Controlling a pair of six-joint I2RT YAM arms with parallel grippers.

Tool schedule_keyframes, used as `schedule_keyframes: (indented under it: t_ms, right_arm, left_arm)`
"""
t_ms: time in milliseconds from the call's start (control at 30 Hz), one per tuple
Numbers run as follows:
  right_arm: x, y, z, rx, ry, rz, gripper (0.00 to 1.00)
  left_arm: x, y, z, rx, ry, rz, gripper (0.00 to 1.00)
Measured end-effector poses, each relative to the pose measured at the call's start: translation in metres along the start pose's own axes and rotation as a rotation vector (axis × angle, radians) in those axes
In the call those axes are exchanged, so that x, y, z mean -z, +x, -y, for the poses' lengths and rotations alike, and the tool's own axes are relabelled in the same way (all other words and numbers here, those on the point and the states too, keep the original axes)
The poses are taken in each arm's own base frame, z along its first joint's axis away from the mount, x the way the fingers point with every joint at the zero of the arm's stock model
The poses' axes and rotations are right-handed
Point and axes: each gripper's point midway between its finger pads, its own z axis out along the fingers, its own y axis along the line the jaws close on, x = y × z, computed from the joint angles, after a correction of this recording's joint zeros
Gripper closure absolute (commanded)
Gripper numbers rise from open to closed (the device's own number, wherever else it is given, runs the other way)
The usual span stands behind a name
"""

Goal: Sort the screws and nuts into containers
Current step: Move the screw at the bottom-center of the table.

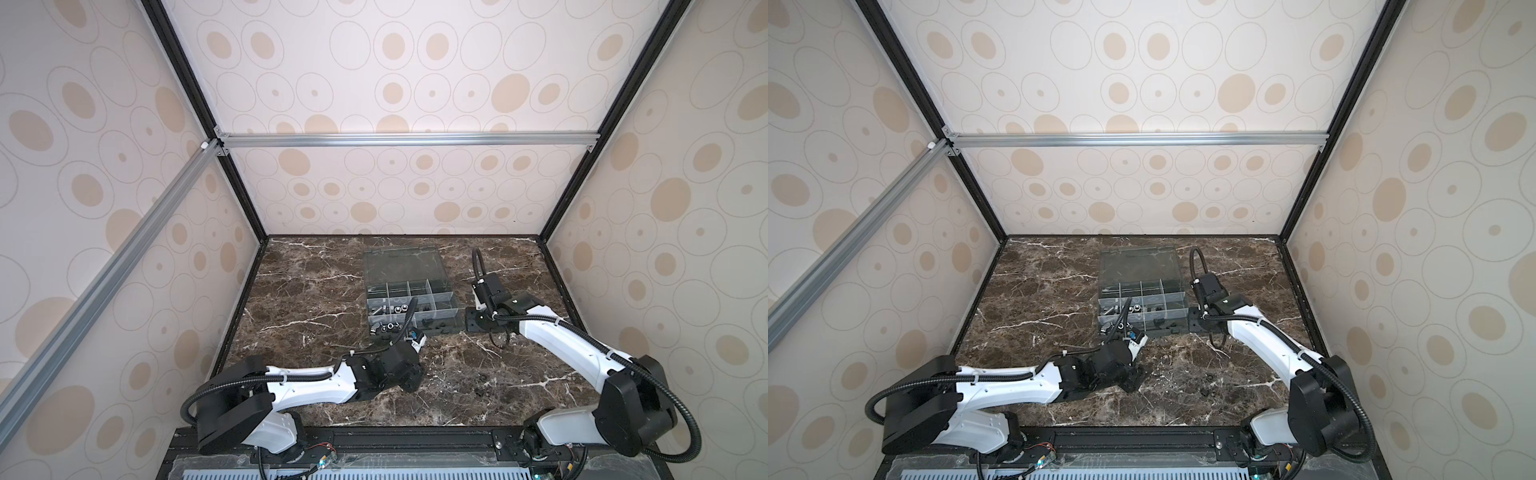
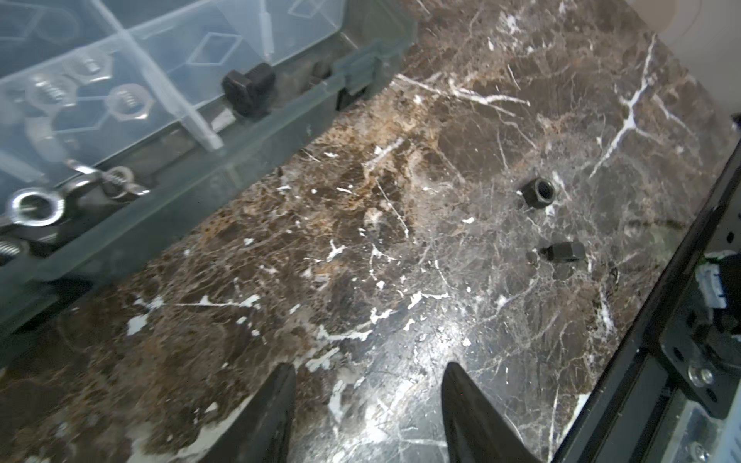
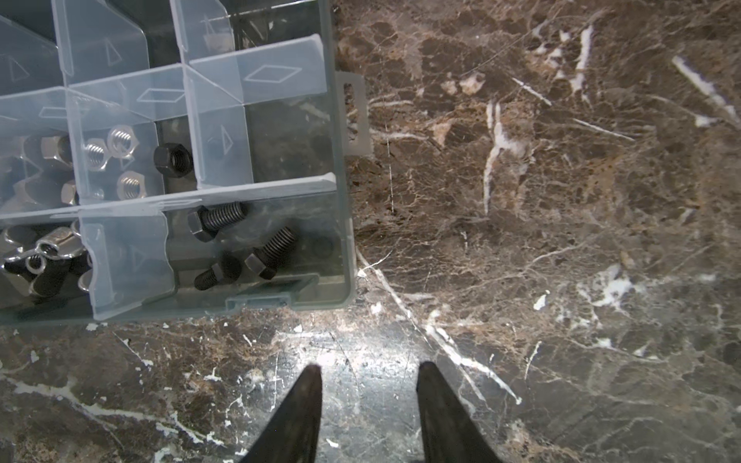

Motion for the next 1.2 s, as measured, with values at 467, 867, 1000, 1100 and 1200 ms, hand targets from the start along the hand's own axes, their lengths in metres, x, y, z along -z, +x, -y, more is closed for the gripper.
schedule_keyframes:
  t_ms: [467,867,1000,1100,1200]
  right_arm:
    - [-0.003,0.022,0.027,-0.065,0.033,-0.016,0.57]
    - [0.0,0.031,0.045,-0.126,0.049,-0.003,0.56]
    - [0.003,0.032,0.048,-0.142,0.049,0.004,0.55]
    - [0.008,0.032,0.05,-0.151,0.045,0.022,0.55]
    - [0.011,0.035,0.053,-0.161,0.046,0.032,0.55]
  left_arm:
    - [-0.048,0.01,0.054,-0.166,0.069,-0.105,0.42]
    - [-0.068,0.013,0.075,-0.231,0.111,-0.146,0.41]
    - [-0.07,0.015,0.08,-0.245,0.124,-0.154,0.41]
    - [-0.075,0.016,0.083,-0.256,0.128,-0.161,0.41]
    - [-0.08,0.014,0.088,-0.267,0.133,-0.164,0.41]
